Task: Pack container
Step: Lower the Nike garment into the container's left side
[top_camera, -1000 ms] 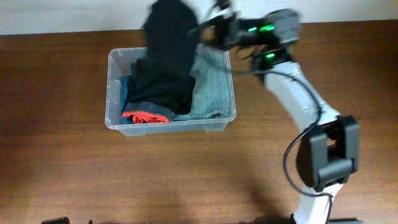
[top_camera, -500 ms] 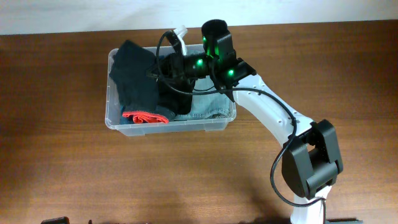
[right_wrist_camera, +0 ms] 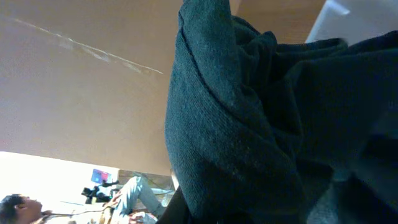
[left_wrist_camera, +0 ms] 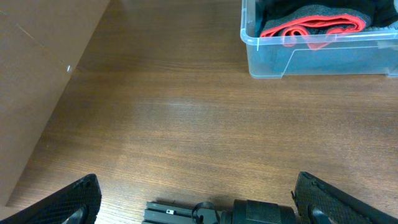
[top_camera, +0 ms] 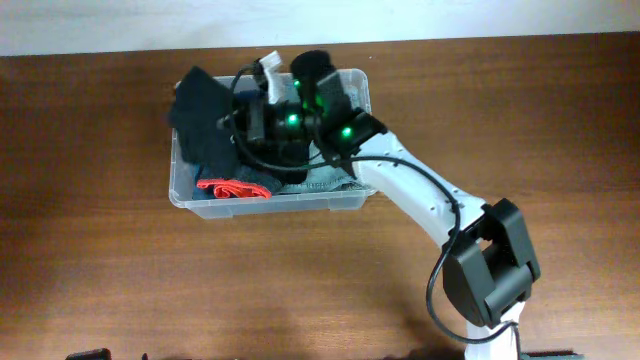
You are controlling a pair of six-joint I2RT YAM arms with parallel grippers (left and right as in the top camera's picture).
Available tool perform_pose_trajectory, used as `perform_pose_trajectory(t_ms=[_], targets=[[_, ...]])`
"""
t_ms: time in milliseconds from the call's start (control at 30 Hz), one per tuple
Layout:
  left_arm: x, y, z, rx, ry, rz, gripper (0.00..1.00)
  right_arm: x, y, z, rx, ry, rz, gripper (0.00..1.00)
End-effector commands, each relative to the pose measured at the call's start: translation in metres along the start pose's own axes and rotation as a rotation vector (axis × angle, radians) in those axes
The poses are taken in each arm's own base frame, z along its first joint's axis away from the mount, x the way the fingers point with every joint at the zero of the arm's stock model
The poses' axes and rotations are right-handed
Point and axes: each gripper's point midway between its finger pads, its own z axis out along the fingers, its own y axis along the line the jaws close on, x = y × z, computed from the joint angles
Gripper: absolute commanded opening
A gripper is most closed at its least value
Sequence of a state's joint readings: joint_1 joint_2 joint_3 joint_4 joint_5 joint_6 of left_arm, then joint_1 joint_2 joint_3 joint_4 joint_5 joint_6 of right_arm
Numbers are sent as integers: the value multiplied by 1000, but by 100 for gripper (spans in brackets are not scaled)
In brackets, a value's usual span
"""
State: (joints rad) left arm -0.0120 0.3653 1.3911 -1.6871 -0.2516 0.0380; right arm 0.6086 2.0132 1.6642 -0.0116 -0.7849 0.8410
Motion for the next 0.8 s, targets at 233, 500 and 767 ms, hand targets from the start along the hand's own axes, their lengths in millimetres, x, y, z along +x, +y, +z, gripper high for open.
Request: perform_pose_trajectory(t_ms=[233, 500, 767], targets=[[0, 2, 0, -6, -1, 4, 100, 1, 2, 5, 46, -24, -17, 54], [0, 2, 0, -6, -1, 4, 99, -15, -11, -6, 78, -73, -11, 65], [0, 2, 0, -6, -1, 4, 99, -51, 47, -20, -21, -137, -270, 55]])
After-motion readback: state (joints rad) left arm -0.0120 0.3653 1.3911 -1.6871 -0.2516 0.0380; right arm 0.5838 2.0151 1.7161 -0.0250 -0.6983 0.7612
